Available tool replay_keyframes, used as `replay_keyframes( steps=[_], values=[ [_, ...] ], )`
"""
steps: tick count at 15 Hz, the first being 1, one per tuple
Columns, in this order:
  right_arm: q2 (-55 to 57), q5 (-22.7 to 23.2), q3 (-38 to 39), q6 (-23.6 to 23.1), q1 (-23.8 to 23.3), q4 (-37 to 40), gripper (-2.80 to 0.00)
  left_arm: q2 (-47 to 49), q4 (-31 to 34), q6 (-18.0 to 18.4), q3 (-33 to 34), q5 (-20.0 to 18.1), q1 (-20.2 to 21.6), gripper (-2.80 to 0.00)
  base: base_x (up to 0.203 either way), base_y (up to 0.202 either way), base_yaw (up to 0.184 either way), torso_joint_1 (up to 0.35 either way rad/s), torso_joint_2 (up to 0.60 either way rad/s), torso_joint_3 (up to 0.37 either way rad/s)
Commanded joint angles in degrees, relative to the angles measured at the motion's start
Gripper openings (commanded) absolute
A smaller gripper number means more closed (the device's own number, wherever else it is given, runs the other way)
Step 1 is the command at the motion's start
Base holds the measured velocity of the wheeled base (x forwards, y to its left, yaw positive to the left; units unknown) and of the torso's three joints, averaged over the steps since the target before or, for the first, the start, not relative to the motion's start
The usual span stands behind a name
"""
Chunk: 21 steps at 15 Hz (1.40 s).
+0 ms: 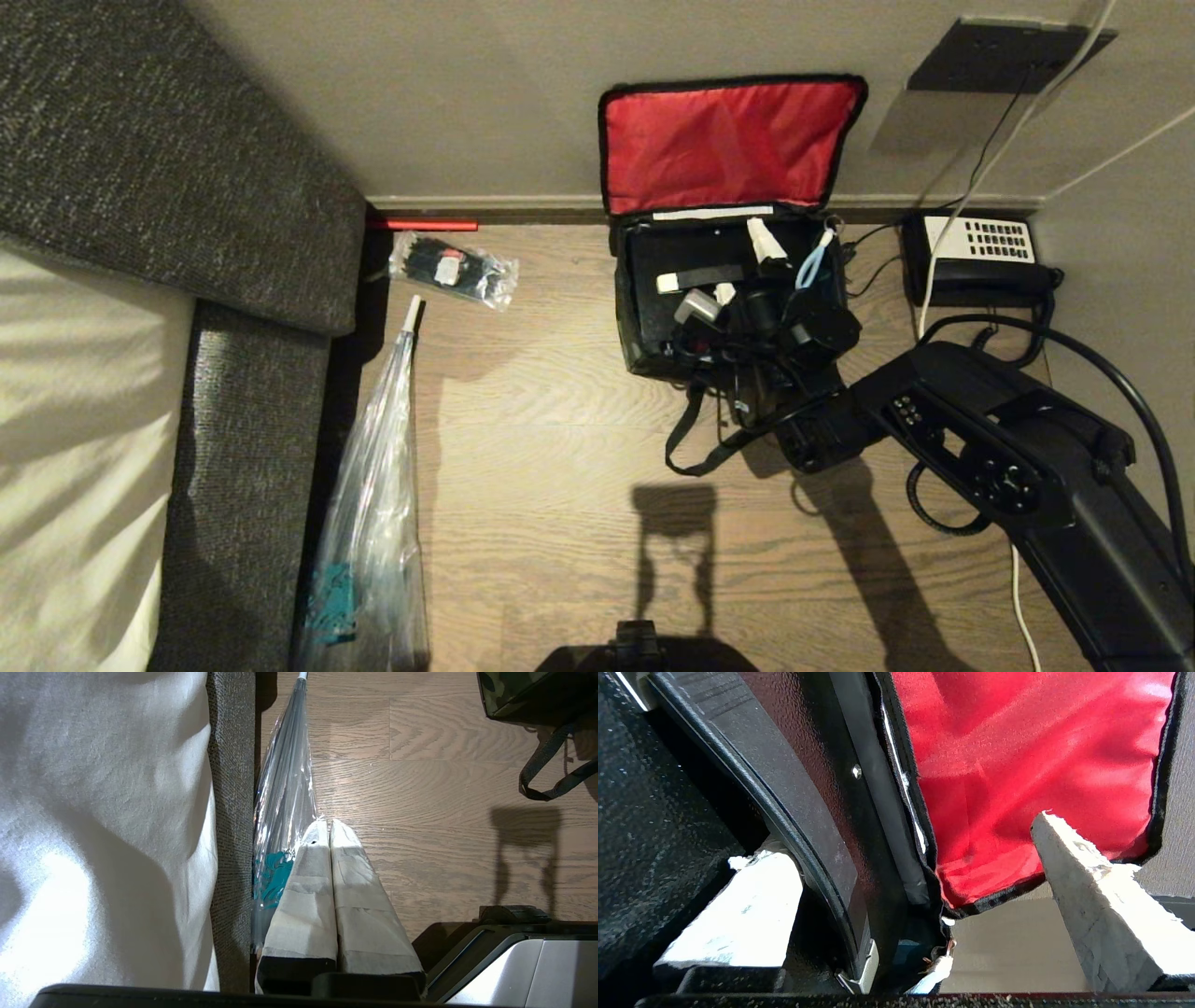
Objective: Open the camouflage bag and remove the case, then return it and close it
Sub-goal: Grip the handle
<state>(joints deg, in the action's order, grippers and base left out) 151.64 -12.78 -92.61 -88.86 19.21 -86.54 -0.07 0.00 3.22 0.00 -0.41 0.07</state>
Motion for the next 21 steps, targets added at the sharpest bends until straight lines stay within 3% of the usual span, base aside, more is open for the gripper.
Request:
replay_keyframes(
  steps=[1,5,6,21],
  values=[
    [1.06,-0.44,-0.38,-0.44,0.04,-0.12,0.00,0.07,0.00,0.03,0.09,-0.02,0.01,-2.80,0.000,0.000,0.000,0.000,0.00,0.000],
    [0.64,-0.93,0.43,0.13,0.04,1.60,0.00,0.07,0.00,0.02,0.09,-0.02,0.01,-2.80,0.000,0.000,0.000,0.000,0.00,0.000],
    [0.50,-1.56,0.59,0.20,0.04,2.79,-2.80,0.07,0.00,0.00,0.09,-0.02,0.01,-2.80,0.000,0.000,0.000,0.000,0.00,0.000],
    [-4.74,-2.61,0.80,0.24,0.74,2.44,-2.80,0.07,0.00,0.03,0.09,-0.02,0.01,-2.80,0.000,0.000,0.000,0.000,0.00,0.000]
  ],
)
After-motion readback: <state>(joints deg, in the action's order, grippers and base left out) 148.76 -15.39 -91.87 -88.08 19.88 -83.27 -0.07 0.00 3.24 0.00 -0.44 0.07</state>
